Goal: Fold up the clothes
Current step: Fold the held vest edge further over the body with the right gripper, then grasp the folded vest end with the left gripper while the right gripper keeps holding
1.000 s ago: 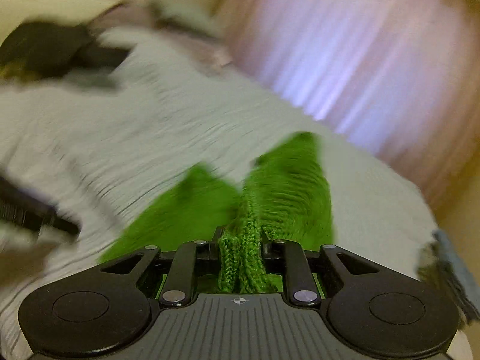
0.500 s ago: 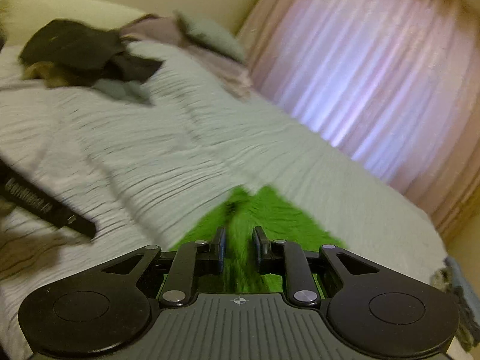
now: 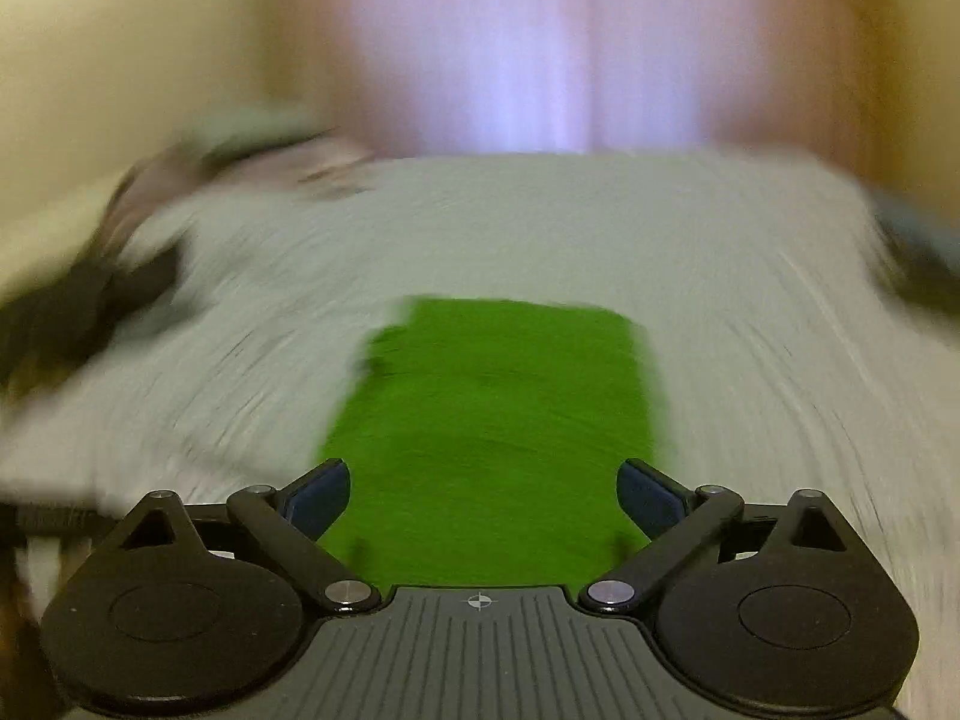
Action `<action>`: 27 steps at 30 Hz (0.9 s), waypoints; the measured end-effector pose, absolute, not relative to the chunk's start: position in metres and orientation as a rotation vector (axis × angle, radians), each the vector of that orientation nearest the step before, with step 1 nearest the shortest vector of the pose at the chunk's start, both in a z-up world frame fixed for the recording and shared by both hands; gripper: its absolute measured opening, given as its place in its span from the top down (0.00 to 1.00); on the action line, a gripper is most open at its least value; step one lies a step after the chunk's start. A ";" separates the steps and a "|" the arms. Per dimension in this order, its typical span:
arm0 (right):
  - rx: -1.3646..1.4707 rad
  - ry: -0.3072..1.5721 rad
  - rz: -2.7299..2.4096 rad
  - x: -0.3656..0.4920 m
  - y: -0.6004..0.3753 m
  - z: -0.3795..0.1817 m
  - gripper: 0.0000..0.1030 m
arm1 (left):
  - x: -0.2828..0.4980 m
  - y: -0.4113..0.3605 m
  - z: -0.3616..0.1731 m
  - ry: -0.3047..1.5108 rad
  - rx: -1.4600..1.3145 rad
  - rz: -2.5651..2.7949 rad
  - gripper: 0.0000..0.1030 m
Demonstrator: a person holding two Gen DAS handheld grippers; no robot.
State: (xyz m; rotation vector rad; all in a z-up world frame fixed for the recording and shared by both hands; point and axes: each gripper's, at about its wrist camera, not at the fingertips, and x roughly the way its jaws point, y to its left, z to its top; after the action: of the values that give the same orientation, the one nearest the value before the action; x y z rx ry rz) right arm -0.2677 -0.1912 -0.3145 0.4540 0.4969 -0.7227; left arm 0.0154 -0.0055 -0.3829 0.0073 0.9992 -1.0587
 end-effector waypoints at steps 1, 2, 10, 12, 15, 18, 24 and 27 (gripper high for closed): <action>0.578 0.459 -0.755 -0.288 -0.206 -0.317 0.04 | 0.015 -0.006 -0.382 1.000 0.008 -1.060 0.63; 0.740 0.421 -0.766 -0.309 -0.220 -0.325 0.04 | 0.014 -0.006 -0.382 1.001 0.009 -1.062 0.62; 1.494 0.147 -0.602 -0.350 -0.261 -0.394 0.23 | 0.009 -0.021 -0.375 1.032 -0.020 -1.099 0.62; 1.495 0.168 -0.578 -0.329 -0.261 -0.401 0.42 | 0.006 -0.025 -0.372 1.038 -0.026 -1.112 0.62; 1.508 0.198 -0.586 -0.310 -0.270 -0.407 0.69 | 0.000 -0.031 -0.368 1.041 -0.018 -1.126 0.62; 1.317 0.310 -0.573 -0.306 -0.289 -0.378 0.73 | -0.006 -0.033 -0.363 1.031 -0.005 -1.128 0.62; 0.953 0.588 -0.459 -0.321 -0.396 -0.327 0.74 | -0.014 -0.042 -0.355 1.024 0.023 -1.133 0.62; 0.807 0.694 -0.432 -0.338 -0.446 -0.319 0.73 | -0.023 -0.052 -0.353 1.027 0.044 -1.164 0.62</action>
State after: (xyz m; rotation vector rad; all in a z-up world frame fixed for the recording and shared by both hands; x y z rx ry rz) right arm -0.3375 -0.4465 -0.3187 0.8075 0.6944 -0.4320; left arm -0.0234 -0.0523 -0.3535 0.0444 1.0270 -1.1637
